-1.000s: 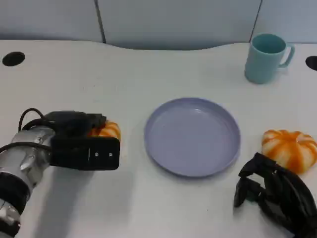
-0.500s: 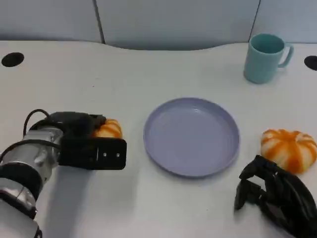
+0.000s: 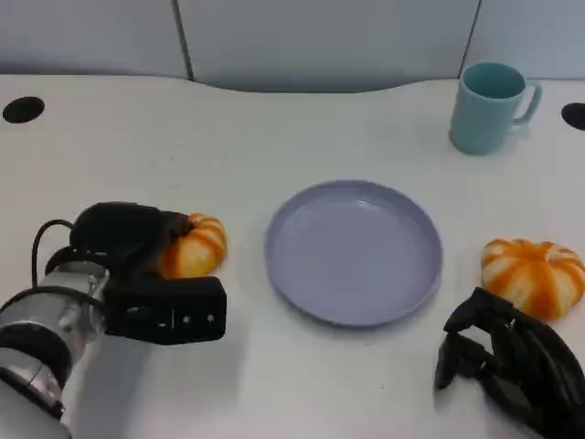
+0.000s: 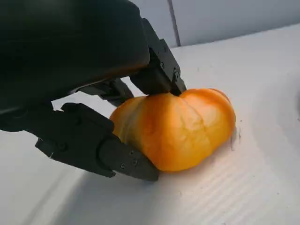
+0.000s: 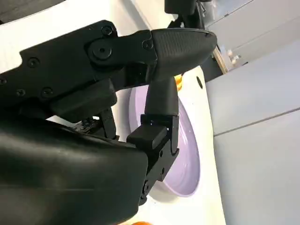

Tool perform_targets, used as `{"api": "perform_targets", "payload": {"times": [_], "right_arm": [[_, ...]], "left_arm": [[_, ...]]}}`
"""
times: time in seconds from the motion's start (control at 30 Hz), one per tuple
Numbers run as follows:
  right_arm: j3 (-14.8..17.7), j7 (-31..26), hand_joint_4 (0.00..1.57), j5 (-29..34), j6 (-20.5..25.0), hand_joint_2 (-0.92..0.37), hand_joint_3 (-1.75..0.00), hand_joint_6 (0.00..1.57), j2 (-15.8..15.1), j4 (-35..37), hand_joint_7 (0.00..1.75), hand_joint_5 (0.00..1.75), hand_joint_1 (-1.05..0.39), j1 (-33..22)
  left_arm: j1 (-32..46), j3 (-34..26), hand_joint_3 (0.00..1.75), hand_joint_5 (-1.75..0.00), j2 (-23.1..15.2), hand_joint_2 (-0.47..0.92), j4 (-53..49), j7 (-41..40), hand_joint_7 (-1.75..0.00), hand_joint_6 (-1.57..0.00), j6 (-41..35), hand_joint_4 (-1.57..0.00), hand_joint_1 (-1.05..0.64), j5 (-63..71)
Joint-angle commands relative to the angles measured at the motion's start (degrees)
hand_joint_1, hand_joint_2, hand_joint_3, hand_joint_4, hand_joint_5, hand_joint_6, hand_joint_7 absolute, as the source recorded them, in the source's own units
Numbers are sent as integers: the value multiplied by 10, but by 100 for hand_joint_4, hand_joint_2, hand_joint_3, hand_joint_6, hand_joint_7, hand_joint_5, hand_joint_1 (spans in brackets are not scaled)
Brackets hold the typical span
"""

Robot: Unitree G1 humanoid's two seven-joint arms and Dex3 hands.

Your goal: Grasp the bread from the table and place it into the plate.

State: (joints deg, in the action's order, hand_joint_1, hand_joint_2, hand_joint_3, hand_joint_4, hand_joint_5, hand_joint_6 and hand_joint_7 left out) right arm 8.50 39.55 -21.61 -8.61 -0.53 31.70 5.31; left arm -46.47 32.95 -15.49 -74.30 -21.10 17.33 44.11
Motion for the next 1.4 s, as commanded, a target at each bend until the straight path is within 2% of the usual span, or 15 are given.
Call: {"api": "perform_targets", "payload": {"times": [0.03, 0.07, 0.1, 0.13, 0.2, 0.4, 0.6, 0.63, 0.7, 0.93, 1.13, 1.3, 1.4], "right_arm": [[4, -3, 58, 0, 4, -92, -33, 56, -10, -5, 141, 173, -55, -6], [4, -4, 59, -1, 4, -92, -32, 57, -9, -5, 141, 174, -56, -5], [4, -4, 60, 0, 4, -92, -32, 57, -9, -6, 141, 174, -57, -5], [3, -4, 60, 0, 4, -92, -32, 58, -9, -7, 142, 174, -57, -6], [3, -3, 60, 0, 4, -92, -32, 58, -9, -8, 142, 174, -57, -6], [4, -4, 60, -1, 4, -92, -30, 58, -8, -3, 141, 174, -58, -2], [3, -6, 58, -1, 9, -92, -31, 57, -7, -10, 141, 174, -57, -6], [3, -8, 58, -1, 10, -92, -30, 57, -7, -12, 142, 174, -56, -6], [2, -6, 58, 1, 7, -92, -31, 57, -7, -10, 142, 175, -56, -7], [-1, -8, 59, -1, 10, -92, -30, 57, -5, -17, 143, 175, -56, -11], [-2, -9, 59, -1, 13, -92, -32, 58, -4, -27, 144, 175, -54, -17], [-7, -11, 60, 6, 6, -92, -34, 57, -4, -30, 145, 175, -55, -19], [-7, -15, 60, 5, 13, -92, -32, 57, -3, -31, 145, 175, -56, -19]], "left_arm": [[20, 5, 28, -133, -6, 92, -14, -34, -31, -123, 10, -85, -23, 3], [23, 6, 40, -158, -5, 92, -15, -49, -112, -92, 15, -83, -24, 4], [25, 8, 45, -168, -5, 92, -15, -64, -149, -75, 20, -82, -24, 7], [26, 9, 47, -171, -5, 92, -16, -74, -162, -68, 24, -81, -24, 9], [26, 12, 48, -174, -5, 92, -18, -82, -172, -63, 28, -81, -25, 10], [28, -1, 47, -175, -9, 92, -15, -119, -175, -63, 52, -81, -21, -4], [18, -18, 48, -175, -15, 85, -9, -142, -175, -63, 70, -79, -18, -13], [15, -20, 63, -175, -18, 77, -6, -145, -175, -64, 75, -79, -16, -14], [6, -30, 73, -175, -20, 70, 0, -151, -175, -65, 89, -79, -15, -20], [-16, -26, 88, -175, -23, 63, 15, -167, -175, -66, 124, -83, -11, -11], [-46, -12, 94, -175, -10, 64, 32, -182, -175, -67, 152, -84, -15, 4], [-68, -10, 92, -175, 1, 64, 45, -142, -175, -69, 174, -87, -20, 0], [-82, -9, 90, -175, 9, 64, 48, -94, -175, -69, 214, -88, -21, -9]]}}
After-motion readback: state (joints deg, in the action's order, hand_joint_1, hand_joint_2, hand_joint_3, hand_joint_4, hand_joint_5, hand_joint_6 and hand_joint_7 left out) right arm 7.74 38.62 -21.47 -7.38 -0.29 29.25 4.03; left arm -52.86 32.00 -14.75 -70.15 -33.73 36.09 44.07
